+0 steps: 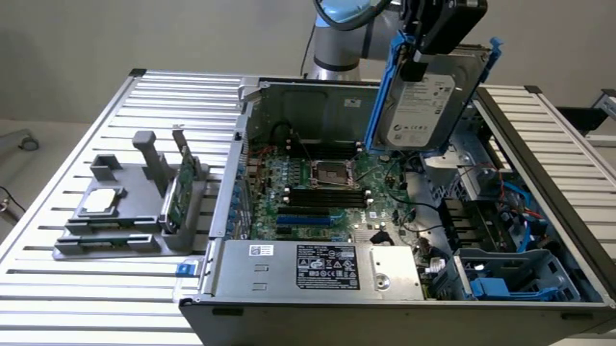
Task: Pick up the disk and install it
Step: 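Pick up the disk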
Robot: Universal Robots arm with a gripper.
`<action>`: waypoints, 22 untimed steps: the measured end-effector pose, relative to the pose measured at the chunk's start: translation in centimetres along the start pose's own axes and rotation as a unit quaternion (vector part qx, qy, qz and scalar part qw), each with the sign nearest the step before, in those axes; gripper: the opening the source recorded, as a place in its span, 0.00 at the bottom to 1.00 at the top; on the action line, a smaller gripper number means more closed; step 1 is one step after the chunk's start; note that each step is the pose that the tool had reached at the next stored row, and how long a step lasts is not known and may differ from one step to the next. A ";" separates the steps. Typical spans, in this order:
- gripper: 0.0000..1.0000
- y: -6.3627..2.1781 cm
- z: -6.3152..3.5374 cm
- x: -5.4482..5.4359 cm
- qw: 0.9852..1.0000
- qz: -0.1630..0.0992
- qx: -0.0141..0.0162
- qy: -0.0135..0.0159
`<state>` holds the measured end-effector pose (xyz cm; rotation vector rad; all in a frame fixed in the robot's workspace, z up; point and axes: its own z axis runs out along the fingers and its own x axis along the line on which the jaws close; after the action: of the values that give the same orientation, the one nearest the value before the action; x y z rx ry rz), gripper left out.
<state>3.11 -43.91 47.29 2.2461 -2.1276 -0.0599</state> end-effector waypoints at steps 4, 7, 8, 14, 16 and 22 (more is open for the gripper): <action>0.33 -0.22 0.01 1.0 1.000 0.001 -0.001 0.000; 0.33 -0.37 0.02 1.7 1.000 0.001 -0.001 0.000; 0.33 -0.42 0.02 1.9 1.000 0.001 -0.001 0.000; 0.33 -0.74 0.04 3.4 1.000 0.002 -0.002 0.000; 0.33 -0.85 0.05 3.9 1.000 0.002 -0.002 0.000; 0.33 -1.22 0.07 5.3 1.000 0.003 -0.003 0.000</action>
<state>4.61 -49.18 47.17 2.2358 -2.1315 -0.0674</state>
